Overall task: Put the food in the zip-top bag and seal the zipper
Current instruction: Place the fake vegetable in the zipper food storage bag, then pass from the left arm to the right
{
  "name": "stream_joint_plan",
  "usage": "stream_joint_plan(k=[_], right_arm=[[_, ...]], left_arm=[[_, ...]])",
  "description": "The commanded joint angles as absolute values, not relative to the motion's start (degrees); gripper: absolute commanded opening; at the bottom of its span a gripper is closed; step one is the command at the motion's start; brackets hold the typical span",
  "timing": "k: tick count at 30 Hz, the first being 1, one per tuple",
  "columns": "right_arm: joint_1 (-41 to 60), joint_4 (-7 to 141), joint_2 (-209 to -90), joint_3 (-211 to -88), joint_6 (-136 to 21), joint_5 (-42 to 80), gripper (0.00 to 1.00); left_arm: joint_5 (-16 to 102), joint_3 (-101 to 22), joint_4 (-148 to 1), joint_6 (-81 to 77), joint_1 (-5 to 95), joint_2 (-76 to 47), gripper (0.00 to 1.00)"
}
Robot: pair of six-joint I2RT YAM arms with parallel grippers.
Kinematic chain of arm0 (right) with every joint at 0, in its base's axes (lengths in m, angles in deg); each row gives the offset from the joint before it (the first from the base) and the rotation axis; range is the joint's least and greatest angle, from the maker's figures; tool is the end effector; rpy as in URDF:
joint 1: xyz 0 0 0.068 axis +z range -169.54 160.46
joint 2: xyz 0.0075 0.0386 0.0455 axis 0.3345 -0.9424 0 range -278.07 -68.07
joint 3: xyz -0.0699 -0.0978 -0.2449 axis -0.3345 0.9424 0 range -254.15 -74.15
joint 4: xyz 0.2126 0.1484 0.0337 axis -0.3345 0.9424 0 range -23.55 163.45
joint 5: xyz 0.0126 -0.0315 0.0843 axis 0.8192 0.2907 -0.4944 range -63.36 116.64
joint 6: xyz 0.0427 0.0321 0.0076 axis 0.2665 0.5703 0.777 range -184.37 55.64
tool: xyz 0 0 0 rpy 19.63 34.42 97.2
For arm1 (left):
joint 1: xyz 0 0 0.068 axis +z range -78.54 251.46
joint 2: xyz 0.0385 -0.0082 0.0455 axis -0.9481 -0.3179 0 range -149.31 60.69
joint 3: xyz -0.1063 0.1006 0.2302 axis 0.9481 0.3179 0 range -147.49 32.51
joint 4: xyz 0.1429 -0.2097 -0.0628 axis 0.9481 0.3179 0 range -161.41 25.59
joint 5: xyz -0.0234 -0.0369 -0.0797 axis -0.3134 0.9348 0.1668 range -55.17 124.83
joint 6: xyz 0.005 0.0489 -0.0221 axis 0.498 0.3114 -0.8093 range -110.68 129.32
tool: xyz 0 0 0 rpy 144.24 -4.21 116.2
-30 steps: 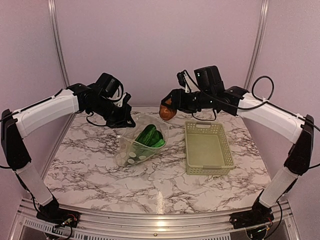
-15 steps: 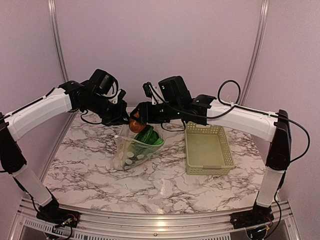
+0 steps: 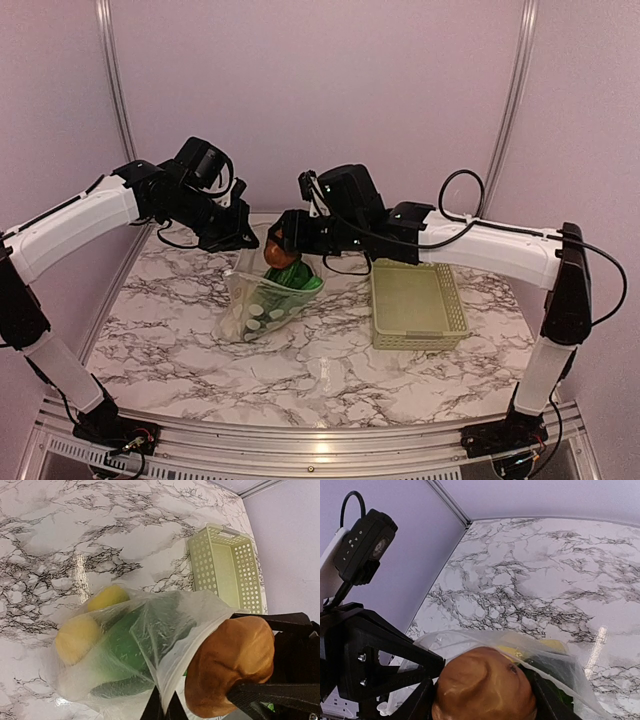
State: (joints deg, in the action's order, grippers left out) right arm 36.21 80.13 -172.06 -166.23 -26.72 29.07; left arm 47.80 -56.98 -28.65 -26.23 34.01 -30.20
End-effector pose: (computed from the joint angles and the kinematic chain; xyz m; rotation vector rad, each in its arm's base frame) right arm 0.2459 0.3584 0.3305 -0.3117 2.1393 0.9593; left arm 0.2717 -0.2183 0.3557 0.1611 2.4907 -0.8545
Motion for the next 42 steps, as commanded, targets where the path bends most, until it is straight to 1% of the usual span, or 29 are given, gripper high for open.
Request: stream_joint_plan(k=[1, 7, 9, 11, 12, 15, 16, 19, 21, 24, 26, 29, 31, 34, 36, 39, 42], right_arm=[[38.29, 79.57, -169.7, -165.36, -23.77, 34.74, 0.41], [39.39, 78.03, -171.19, -166.14, -25.26, 33.38, 0.41], [39.47, 79.98, -172.35, -167.76, -24.43, 33.75, 0.4], [39.64, 79.98, -173.28, -168.75, -24.5, 32.95, 0.43], [39.81, 79.91, -173.84, -169.27, -24.67, 32.1, 0.47], [39.87, 82.4, -175.74, -171.97, -25.22, 29.25, 0.65], [39.85, 81.99, -175.71, -172.21, -26.46, 28.21, 0.69], [38.85, 81.22, -173.28, -171.8, -28.32, 27.35, 0.78], [36.87, 82.69, -171.41, -171.44, -28.07, 25.74, 0.79], [32.51, 82.98, -167.2, -169.14, -29.21, 18.14, 0.79], [30.82, 81.37, -163.26, -165.78, -34.18, 13.95, 0.76], [30.72, 81.61, -158.7, -162.12, -46.84, 7.09, 0.64], [31.29, 85.78, -157.76, -161.62, -55.47, 3.88, 0.59], [35.67, 95.3, -159.06, -163.21, -67.59, 7.05, 0.56], [38.85, 100.02, -161.16, -163.59, -72.07, 9.54, 0.54], [40.87, 103.07, -163.94, -164.8, -74.06, 12.06, 0.48], [41.82, 103.57, -165.53, -165.42, -74.71, 13.82, 0.47]], left_arm=[[45.86, -58.24, -27.13, -27.96, 34.06, -29.3, 0.04], [45.05, -58.31, -26.83, -28.44, 34.15, -29.72, 0.04], [44.75, -58.29, -26.59, -28.7, 34.2, -29.74, 0.04], [44.36, -58.28, -26.56, -28.91, 34.28, -29.53, 0.04], [44.12, -58.16, -26.45, -29.01, 34.29, -29.42, 0.04], [43.01, -57.94, -26.29, -28.85, 34.36, -29.6, 0.03], [42.86, -57.89, -26.29, -28.84, 34.37, -29.72, 0.03], [42.82, -57.8, -26.53, -29.13, 34.37, -30.11, 0.03], [42.74, -57.76, -26.95, -28.89, 34.37, -30.26, 0.03], [42.68, -58.29, -27.33, -27.63, 34.46, -30.49, 0.03], [42.65, -58.54, -27.45, -25.75, 34.46, -30.49, 0.03], [43.27, -58.46, -27.41, -22.06, 34.46, -30.45, 0.04], [43.48, -58.06, -27.47, -19.25, 34.46, -30.17, 0.04], [45.34, -56.68, -28.87, -15.41, 34.46, -29.29, 0.04], [46.93, -55.1, -31.01, -13.97, 34.46, -28.34, 0.04], [48.39, -53.85, -32.62, -12.73, 34.46, -27.93, 0.04], [49.75, -52.74, -34.43, -12.76, 34.46, -27.58, 0.05]])
